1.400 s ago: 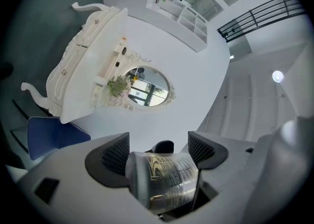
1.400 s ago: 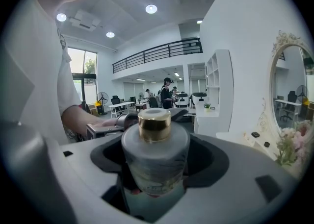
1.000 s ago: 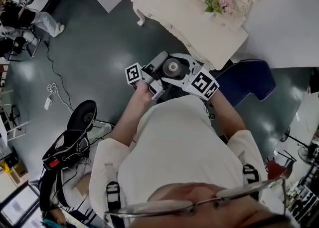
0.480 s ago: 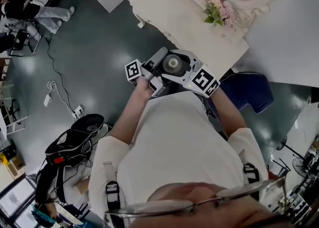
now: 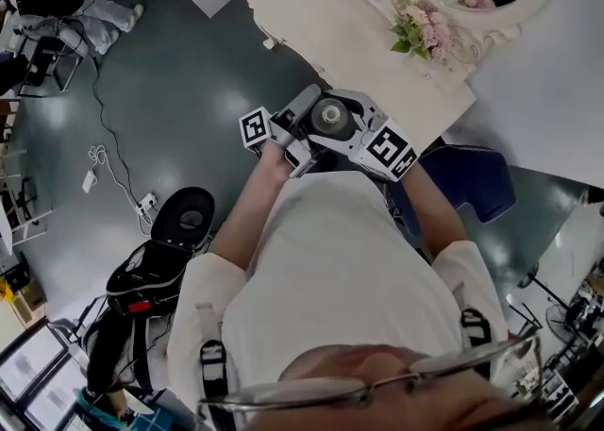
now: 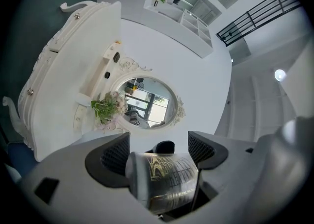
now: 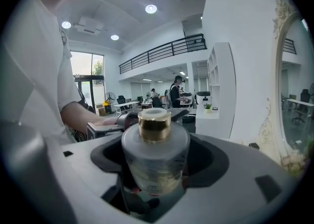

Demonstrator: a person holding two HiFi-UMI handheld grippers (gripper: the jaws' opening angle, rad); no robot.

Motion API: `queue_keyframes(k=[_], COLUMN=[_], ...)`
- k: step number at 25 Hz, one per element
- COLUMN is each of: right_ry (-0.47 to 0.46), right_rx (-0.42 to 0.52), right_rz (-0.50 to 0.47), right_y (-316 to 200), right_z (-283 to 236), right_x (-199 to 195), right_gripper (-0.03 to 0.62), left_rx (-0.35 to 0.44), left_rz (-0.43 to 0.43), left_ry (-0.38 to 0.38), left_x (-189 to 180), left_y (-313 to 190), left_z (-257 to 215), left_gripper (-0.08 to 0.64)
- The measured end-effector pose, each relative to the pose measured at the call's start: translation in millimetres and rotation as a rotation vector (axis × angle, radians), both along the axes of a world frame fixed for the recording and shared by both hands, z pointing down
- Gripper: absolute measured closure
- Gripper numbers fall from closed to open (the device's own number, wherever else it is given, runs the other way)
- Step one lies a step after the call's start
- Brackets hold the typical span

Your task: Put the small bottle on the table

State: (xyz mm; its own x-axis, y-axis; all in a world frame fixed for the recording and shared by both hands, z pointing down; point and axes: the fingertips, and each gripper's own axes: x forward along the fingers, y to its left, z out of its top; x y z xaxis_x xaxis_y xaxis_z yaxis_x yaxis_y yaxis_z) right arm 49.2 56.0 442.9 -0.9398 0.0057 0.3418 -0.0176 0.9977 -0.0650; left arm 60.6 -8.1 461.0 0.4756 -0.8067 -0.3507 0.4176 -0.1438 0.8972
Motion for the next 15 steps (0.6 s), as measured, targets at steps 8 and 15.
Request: queue_keyframes(k=[8, 15], right_ry=[0.001, 0.026], right_rx=[0.012, 0.01], right_rz=[0.072, 0.176], right_y=[-36.6, -90.7], right_z=[-9.1, 5.0], right_x=[-44.2, -65.5], right_gripper=[0.247, 0.247], left_rx=[0.006, -0.004], left_rz=[0.063, 0.153], left_ry=[-0.001, -0.005], left_x=[-39.8, -55.6], left_y=[-35.7, -87.9], left_z=[-8.9, 5.1], left_gripper=[0.186, 0.186])
